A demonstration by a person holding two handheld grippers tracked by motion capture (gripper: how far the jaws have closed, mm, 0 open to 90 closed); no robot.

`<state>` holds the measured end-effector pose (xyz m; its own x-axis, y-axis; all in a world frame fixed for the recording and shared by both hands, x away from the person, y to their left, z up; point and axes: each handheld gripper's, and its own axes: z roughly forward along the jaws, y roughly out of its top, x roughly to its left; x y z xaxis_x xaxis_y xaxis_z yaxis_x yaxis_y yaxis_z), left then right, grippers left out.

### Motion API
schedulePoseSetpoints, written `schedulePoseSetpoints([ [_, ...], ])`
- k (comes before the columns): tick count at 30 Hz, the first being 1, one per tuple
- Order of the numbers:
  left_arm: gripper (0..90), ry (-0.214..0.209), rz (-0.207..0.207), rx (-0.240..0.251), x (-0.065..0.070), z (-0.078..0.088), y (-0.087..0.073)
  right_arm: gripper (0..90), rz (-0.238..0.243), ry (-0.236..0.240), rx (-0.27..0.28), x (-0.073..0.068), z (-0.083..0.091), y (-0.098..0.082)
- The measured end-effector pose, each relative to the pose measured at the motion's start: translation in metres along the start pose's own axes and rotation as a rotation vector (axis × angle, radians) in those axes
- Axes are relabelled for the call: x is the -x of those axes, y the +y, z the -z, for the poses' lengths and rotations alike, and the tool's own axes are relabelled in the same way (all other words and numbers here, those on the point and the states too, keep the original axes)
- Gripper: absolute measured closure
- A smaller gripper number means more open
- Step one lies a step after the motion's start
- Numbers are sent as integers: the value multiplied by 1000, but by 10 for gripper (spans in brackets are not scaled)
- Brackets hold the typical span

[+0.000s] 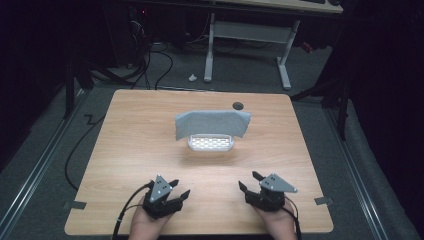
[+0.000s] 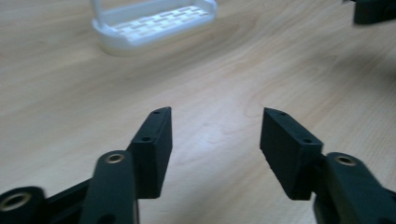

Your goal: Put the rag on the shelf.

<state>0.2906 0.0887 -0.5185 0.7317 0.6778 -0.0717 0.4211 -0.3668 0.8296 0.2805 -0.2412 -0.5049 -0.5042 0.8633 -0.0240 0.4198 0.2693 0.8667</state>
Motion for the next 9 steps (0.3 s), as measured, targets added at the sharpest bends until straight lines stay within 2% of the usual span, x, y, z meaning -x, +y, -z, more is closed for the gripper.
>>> schedulePoseSetpoints([
  [1, 448, -4, -49, -56, 5, -5, -2, 384, -2, 19, -39, -3, -2, -3],
  [2, 445, 9, -78, -76, 9, -7, -4, 371, 29, 45, -75, -6, -5, -4],
  [3, 444, -3, -79, -77, 10, -7, -6, 399, 69, 31, -78, -8, -5, -6],
  [4, 447, -6, -77, -78, 11, -6, -6, 401, 82, 24, -78, -8, -4, -8],
  [6, 445, -4, -66, -60, 10, -4, -5, 399, 66, 26, -89, -6, -6, -9],
  [9, 442, 5, -40, -31, 5, 1, -2, 398, 69, 22, -84, -3, -8, -9],
])
